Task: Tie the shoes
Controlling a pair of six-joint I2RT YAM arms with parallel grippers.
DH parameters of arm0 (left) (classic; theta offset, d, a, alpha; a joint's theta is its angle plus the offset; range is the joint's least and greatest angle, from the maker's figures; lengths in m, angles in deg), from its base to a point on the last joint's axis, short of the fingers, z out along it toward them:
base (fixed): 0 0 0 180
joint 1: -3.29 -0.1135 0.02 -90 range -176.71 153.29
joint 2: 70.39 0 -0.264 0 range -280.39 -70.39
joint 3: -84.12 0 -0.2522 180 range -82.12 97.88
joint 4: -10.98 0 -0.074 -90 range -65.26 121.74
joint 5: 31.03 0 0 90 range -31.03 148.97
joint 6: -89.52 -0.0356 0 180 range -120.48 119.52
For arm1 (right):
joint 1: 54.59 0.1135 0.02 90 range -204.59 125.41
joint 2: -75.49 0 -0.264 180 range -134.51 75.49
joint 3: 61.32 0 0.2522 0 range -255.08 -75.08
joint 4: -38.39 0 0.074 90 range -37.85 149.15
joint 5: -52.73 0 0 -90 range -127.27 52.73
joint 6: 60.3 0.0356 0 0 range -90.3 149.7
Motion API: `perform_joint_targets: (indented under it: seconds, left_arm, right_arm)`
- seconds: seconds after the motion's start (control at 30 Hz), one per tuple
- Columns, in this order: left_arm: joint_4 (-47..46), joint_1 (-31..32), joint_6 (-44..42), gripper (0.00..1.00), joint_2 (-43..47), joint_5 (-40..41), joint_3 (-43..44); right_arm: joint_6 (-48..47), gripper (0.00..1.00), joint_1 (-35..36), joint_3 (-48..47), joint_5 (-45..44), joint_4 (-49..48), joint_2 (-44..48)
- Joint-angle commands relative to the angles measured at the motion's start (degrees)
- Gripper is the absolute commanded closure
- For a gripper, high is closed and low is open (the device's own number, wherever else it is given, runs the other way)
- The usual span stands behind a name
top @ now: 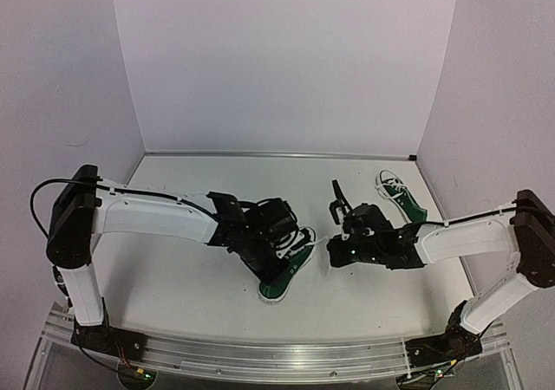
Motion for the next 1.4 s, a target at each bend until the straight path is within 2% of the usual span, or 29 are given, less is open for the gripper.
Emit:
perform_joint_targets:
  seconds: [0.0, 0.03, 0.1, 0.17, 0.33, 0.47, 0.6, 0.8, 0.97, 1.13, 1.3, 1.37]
  left_arm:
    - [-4.30, 1.00, -1.18, 0.48, -0.28, -4.56, 3.19]
    - [-4.88, 0.99, -1.25, 0.36, 0.66, -5.55, 2.41]
    - [-7.57, 0.38, -1.15, 0.23, 4.41, -6.26, -0.87]
    - [-10.75, -2.19, -0.54, 0.17, 8.42, -8.37, -4.32]
    - [-18.10, -11.58, 2.80, 0.11, 16.61, -13.78, -14.74]
    - [-21.25, -12.95, 2.15, 0.09, 16.47, -15.76, -18.72]
    - [-29.70, -12.65, 3.82, 0.07, 14.39, -21.12, -24.36]
    - [-35.17, -6.00, 2.70, 0.05, 10.19, -20.63, -24.99]
    - [-39.23, -2.85, 3.80, 0.08, 5.75, -22.14, -23.60]
    - [-40.70, -2.32, 4.22, 0.10, 6.43, -21.94, -24.10]
    - [-39.65, -2.37, 3.16, 0.12, 8.14, -23.20, -24.36]
    - [-37.56, -2.52, 2.66, 0.13, 9.00, -21.25, -24.49]
  right_arm:
    - [4.10, 1.00, 0.32, 0.05, -0.81, 2.54, -1.36]
    - [4.43, 1.00, 0.32, 0.15, -0.74, 2.66, -1.49]
    - [4.73, 1.00, 0.29, 0.29, -0.42, 2.75, -1.84]
    - [4.66, 1.00, 0.32, 0.04, 0.40, 2.73, -2.96]
    - [3.68, 1.00, 0.32, -2.51, 4.31, 1.18, -8.70]
    - [3.20, 1.00, 0.28, -4.40, 7.42, -1.66, -12.90]
    - [2.90, 1.00, 0.32, -6.23, 9.39, -3.82, -16.14]
    - [2.30, 1.00, 0.32, -9.30, 10.87, -5.35, -19.52]
    - [2.55, 1.00, 0.32, -10.48, 12.29, -6.18, -21.21]
    - [3.40, 1.00, 0.32, -9.46, 13.91, -6.96, -20.63]
    - [3.93, 1.00, 0.29, -7.83, 14.70, -7.51, -18.94]
    - [3.86, 1.00, 0.32, -7.68, 15.00, -7.52, -18.50]
